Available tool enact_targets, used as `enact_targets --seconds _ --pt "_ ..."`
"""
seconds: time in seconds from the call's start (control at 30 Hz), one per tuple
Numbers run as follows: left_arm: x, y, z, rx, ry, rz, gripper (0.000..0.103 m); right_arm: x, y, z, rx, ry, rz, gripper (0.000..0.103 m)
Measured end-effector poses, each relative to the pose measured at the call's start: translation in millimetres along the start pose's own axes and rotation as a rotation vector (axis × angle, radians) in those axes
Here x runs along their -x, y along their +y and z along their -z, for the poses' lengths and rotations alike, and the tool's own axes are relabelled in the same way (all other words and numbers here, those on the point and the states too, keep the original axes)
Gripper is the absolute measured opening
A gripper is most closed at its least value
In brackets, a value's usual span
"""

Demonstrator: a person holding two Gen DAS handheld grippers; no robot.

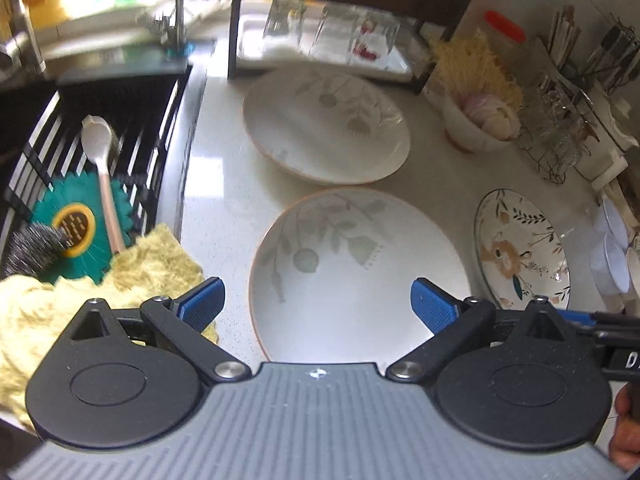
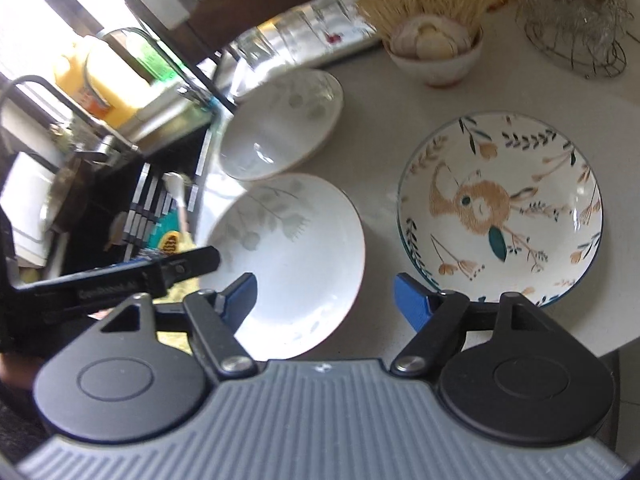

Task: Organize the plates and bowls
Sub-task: 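Move both grippers to the white leaf bowl rim and close them, then lift the white leaf bowl with both grippers toward the rabbit plate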

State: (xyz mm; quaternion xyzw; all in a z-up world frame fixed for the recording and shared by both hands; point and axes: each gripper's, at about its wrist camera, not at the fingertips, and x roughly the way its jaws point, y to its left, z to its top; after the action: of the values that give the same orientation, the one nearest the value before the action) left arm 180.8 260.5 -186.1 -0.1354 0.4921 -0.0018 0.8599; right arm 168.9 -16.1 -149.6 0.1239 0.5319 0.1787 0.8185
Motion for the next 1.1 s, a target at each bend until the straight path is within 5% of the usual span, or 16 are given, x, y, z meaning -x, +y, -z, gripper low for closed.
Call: enact_targets --seconds 0.33,0.47,0.7,1.0,1.1 --pt "-32 26 -10 -0.023 0.005 0.087 0.100 -39 -4 6 -0.114 0.083 0.041 0.076" --pt "-42 35 -11 -0.012 0.017 0.109 0.095 -48 2 3 -0.108 0.079 0.089 0.063" --pt "-60 45 -17 -0.012 0.043 0.117 0.070 -62 -2 -5 -0.141 0.076 0.146 0.028" --pt "-67 47 -20 -0.044 0.074 0.107 0.028 -69 3 -6 -0.145 0.050 0.159 0.019" --pt "-67 46 -21 -0.058 0.071 0.115 0.023 -69 4 -6 -0.139 0.038 0.159 0.019"
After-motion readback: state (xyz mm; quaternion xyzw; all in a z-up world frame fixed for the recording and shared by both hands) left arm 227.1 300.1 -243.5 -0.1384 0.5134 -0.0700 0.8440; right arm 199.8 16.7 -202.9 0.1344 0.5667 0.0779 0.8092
